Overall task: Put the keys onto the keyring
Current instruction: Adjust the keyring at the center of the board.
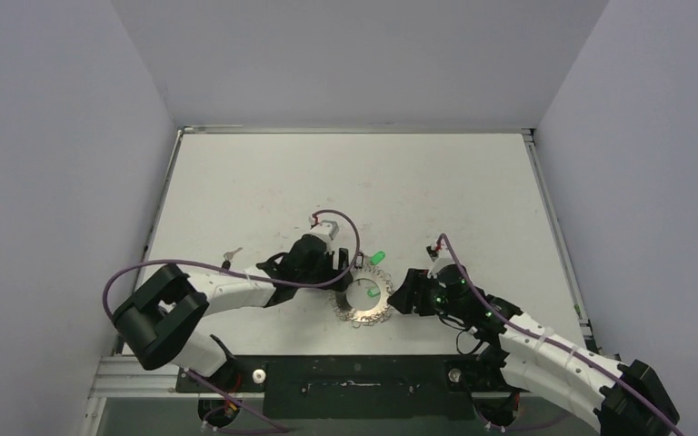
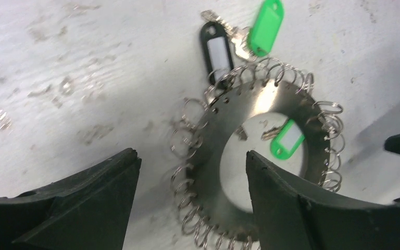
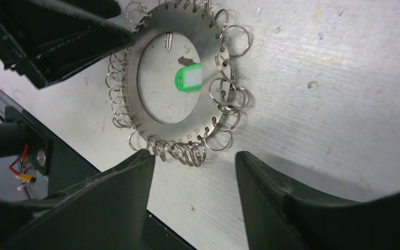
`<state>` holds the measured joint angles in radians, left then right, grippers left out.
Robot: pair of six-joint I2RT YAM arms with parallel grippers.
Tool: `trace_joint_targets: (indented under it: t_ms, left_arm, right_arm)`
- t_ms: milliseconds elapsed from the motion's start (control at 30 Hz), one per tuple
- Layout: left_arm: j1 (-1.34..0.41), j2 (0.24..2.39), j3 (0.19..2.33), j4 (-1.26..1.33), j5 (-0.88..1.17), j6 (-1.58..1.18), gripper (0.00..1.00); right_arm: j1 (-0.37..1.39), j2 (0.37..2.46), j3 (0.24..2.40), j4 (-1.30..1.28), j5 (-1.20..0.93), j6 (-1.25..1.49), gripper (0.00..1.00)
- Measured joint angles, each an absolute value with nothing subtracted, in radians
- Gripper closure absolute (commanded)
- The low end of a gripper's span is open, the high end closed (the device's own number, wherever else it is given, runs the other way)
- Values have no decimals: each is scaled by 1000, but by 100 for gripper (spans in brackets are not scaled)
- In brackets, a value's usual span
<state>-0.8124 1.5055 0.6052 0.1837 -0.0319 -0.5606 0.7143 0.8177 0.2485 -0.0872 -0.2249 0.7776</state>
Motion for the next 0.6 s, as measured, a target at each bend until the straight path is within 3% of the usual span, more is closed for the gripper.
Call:
trace_joint_targets:
  t_ms: [133, 300, 467, 600]
  left_arm:
    - [-809, 1359, 525, 110, -79, -583, 15]
    - [-794, 1177, 420, 73, -81, -652, 15]
    - [-769, 1073, 288, 113, -30, -770, 23]
    - [-764, 1082, 252, 201, 40, -836, 28]
  right_arm:
    - [714, 783, 284, -178, -181, 748, 31]
    - [706, 894, 319, -191, -172, 717, 32]
    - [696, 1035, 345, -156, -189, 689, 42]
    - [693, 1094, 358, -113, -208, 681, 57]
